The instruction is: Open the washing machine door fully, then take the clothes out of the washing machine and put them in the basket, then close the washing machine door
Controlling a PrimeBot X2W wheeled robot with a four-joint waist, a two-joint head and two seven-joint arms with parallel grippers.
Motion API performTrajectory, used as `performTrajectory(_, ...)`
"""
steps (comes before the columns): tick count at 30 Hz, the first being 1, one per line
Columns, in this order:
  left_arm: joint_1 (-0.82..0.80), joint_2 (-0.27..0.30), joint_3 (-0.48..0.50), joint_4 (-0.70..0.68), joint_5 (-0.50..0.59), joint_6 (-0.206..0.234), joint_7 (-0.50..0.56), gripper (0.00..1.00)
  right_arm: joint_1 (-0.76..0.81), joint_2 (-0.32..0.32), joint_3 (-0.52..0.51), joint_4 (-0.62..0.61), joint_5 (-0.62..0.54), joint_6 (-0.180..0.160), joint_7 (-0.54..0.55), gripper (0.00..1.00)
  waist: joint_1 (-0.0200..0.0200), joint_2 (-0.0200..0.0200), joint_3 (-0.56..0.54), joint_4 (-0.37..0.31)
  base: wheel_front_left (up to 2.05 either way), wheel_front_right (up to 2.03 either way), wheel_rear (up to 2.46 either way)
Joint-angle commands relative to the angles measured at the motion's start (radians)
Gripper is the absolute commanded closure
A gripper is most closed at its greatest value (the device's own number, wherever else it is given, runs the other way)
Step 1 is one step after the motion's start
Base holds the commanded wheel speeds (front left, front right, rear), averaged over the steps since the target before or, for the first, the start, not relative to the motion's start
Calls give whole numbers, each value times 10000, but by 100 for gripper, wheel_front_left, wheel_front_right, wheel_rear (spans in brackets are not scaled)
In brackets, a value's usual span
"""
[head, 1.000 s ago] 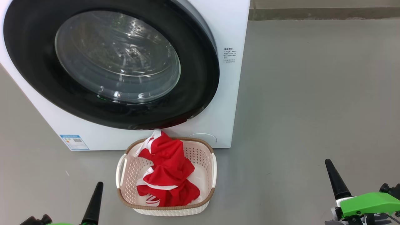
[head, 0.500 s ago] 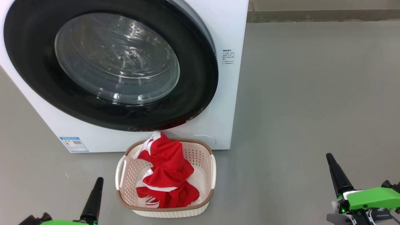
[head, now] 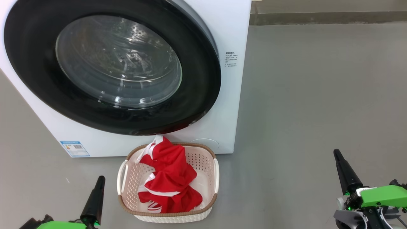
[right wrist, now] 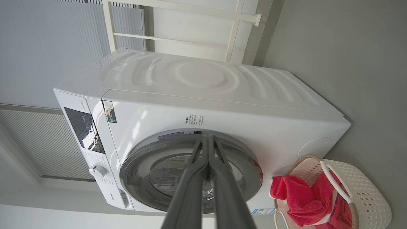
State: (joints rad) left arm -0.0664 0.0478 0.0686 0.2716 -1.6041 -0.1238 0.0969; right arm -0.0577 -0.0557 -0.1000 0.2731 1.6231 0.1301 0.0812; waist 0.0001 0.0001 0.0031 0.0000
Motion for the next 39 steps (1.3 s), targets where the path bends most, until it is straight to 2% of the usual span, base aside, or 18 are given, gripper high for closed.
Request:
performTrajectory(1,-408,83,378,-272,-107,-69,103,100,-476,-158,156,-301,100,6,84,100,0,-1,0,0,0,0,0)
performTrajectory(39,-412,57,415,-270,-76,-69,133,100,-486,-76,39,-294,2,6,178,100,0,-1,0,0,0,0,0)
